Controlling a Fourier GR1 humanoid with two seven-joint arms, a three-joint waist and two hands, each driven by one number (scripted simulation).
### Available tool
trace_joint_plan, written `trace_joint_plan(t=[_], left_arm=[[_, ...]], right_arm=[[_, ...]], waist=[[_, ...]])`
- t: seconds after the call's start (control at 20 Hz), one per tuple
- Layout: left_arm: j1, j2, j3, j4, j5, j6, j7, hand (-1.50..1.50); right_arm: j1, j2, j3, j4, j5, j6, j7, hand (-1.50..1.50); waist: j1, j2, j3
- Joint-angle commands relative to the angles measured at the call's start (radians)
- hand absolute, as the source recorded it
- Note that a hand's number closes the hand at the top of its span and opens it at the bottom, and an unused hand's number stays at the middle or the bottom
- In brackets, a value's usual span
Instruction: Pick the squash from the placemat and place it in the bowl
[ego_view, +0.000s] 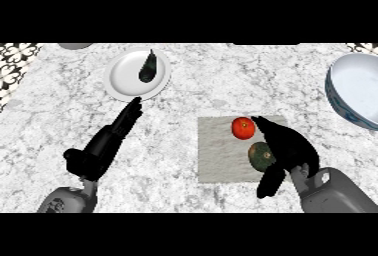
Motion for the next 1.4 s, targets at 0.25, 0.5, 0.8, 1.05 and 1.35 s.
trace_joint_plan(t=[0.25, 0.5, 0.8, 1.05, 1.35], left_arm=[[-0.026, -0.027, 0.042, -0.024, 0.004, -0.032, 0.059, 0.00], [-0.045, -0.053, 0.050, 0.020, -0.039, -0.032, 0.031, 0.00], [0.012, -0.051, 0.070, -0.033, -0.067, -0.058, 0.042, 0.00], [0.023, -0.085, 0.067, -0.009, -0.096, -0.081, 0.006, 0.00], [0.064, -0.096, 0.073, -0.050, -0.093, -0.095, 0.024, 0.00]], right_arm=[[0.049, 0.033, -0.026, 0.017, 0.212, 0.000, 0.008, -1.50], [0.089, 0.031, -0.085, 0.132, 0.259, 0.000, -0.120, -1.50], [0.175, 0.102, -0.105, 0.157, 0.340, -0.021, -0.179, -1.50], [0.145, 0.153, -0.159, 0.278, 0.394, -0.010, -0.278, -1.50], [0.082, 0.163, -0.209, 0.339, 0.412, -0.025, -0.415, 1.50]], waist=[[0.001, 0.000, 0.000], [-0.002, 0.001, 0.000], [0.001, 0.001, 0.000], [0.001, 0.001, 0.000], [0.005, 0.001, 0.000]])
